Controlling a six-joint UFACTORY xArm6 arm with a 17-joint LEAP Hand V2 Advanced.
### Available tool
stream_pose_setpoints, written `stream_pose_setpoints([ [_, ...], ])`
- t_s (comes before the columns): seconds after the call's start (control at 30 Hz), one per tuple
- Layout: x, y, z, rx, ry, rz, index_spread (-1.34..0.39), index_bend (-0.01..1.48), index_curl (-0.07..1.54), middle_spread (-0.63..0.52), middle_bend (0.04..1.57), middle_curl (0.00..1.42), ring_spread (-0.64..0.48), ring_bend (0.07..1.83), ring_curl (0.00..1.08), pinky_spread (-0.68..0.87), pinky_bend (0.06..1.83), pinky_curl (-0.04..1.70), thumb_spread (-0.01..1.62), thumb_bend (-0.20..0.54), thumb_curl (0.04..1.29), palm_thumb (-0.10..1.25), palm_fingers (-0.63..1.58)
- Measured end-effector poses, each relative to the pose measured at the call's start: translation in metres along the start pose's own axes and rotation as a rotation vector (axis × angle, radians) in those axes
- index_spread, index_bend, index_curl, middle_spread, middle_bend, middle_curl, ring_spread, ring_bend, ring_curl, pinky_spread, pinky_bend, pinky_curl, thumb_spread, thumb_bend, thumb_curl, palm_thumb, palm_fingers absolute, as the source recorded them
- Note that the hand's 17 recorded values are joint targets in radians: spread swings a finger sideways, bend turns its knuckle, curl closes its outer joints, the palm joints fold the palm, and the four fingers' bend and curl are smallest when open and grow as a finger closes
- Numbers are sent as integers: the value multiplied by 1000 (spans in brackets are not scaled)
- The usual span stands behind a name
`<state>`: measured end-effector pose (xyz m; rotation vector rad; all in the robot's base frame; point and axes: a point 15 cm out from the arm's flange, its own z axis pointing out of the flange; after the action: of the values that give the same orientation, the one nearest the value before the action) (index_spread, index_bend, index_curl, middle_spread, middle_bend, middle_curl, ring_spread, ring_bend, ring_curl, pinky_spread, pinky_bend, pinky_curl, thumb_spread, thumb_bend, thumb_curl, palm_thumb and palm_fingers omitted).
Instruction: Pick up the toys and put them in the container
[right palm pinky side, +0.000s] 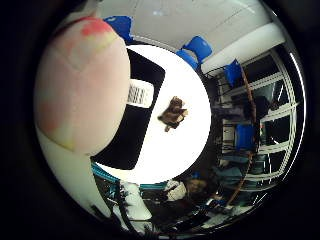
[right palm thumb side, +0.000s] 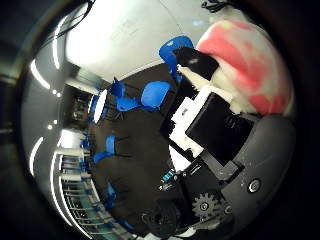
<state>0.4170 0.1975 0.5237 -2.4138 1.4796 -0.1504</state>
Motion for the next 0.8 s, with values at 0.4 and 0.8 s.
stream_pose_setpoints([
  [0.4, 28, 27, 26, -155, 6, -55, -477, 368, 464, -58, 573, 380, 97, 727, 373, 313, 639, 634, 1188, -30, 334, 447, -3],
  [0.8, 105, 41, 15, -149, 29, -31, -442, 170, 336, 12, 306, 304, 205, 427, 233, 484, 425, 396, 1155, -19, 270, 376, 117],
])
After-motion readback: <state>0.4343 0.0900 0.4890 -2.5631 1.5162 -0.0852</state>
